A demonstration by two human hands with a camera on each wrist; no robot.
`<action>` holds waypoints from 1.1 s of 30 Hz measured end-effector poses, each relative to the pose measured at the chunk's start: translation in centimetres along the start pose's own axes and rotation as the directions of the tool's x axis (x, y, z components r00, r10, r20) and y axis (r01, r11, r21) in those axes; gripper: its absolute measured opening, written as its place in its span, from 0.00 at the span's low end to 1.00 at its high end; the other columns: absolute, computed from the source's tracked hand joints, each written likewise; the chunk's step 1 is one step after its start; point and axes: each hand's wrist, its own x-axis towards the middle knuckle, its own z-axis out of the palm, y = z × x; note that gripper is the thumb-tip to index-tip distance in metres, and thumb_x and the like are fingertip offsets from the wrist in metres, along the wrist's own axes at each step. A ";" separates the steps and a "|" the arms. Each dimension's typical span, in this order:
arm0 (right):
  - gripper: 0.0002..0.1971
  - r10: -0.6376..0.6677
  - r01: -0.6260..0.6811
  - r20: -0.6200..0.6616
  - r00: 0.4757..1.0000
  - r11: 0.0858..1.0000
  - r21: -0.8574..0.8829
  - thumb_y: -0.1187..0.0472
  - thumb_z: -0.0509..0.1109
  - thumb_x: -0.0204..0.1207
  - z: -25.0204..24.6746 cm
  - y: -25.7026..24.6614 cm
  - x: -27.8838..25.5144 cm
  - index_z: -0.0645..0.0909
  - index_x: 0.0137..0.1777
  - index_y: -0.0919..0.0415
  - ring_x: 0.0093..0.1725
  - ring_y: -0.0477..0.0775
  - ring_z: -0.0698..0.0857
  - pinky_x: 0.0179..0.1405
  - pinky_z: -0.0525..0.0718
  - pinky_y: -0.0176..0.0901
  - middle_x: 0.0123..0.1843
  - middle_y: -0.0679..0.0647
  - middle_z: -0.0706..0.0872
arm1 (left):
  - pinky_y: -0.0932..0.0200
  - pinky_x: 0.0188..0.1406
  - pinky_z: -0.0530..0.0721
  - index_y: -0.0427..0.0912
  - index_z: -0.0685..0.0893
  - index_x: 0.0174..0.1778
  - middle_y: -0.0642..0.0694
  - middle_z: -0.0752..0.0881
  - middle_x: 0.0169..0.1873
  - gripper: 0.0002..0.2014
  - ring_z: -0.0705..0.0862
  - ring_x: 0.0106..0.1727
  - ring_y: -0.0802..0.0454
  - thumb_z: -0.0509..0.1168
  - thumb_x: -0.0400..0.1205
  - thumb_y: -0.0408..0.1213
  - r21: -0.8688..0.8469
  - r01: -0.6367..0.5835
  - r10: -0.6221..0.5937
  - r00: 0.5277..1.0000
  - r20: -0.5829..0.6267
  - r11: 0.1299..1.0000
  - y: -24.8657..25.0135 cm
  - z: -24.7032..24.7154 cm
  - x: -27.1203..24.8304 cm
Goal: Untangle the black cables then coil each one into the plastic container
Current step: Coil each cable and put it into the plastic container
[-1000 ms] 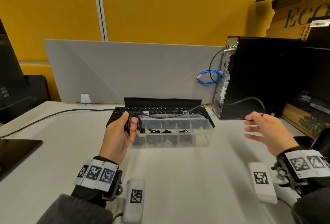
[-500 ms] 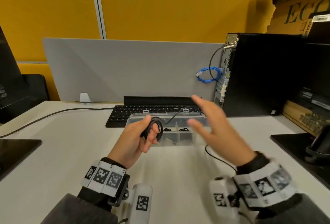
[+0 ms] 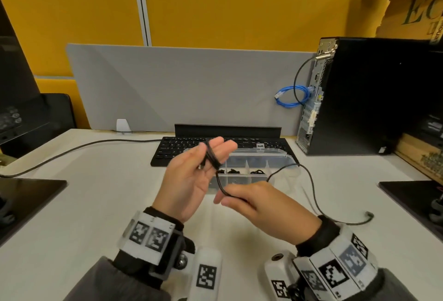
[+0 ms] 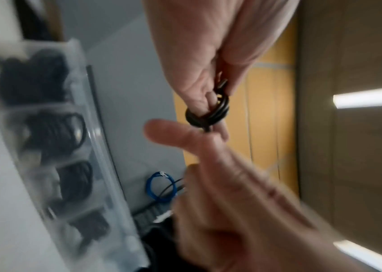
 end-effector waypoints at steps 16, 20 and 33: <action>0.12 0.210 -0.220 -0.255 0.944 0.976 -0.011 0.46 0.57 0.80 -3.1 1.3 -1.2 0.84 0.48 0.37 0.37 0.31 0.80 0.41 0.79 0.38 0.33 0.33 0.84 | 0.66 0.34 0.81 0.35 0.90 0.39 0.43 0.85 0.24 0.23 0.81 0.20 0.55 0.52 0.82 0.43 0.245 0.111 -0.187 0.931 0.313 0.963 -0.2 2.2 -1.7; 0.15 0.194 -0.187 0.096 0.976 0.979 -0.085 0.40 0.56 0.80 -2.4 0.3 -1.7 0.83 0.55 0.39 0.34 0.37 0.80 0.39 0.78 0.35 0.34 0.43 0.84 | 0.66 0.47 0.86 0.35 0.86 0.49 0.44 0.91 0.36 0.18 0.89 0.43 0.54 0.54 0.81 0.41 0.079 -0.030 0.029 0.999 0.013 0.996 -0.3 1.7 -0.6; 0.16 0.200 -0.284 -0.311 0.929 0.925 -0.254 0.39 0.49 0.79 -5.7 3.2 -3.2 0.79 0.50 0.37 0.41 0.40 0.81 0.42 0.82 0.41 0.42 0.39 0.84 | 0.70 0.25 0.70 0.46 0.84 0.26 0.49 0.78 0.15 0.20 0.68 0.13 0.62 0.60 0.81 0.51 0.481 0.048 -0.193 0.947 0.257 0.876 0.4 0.8 -1.4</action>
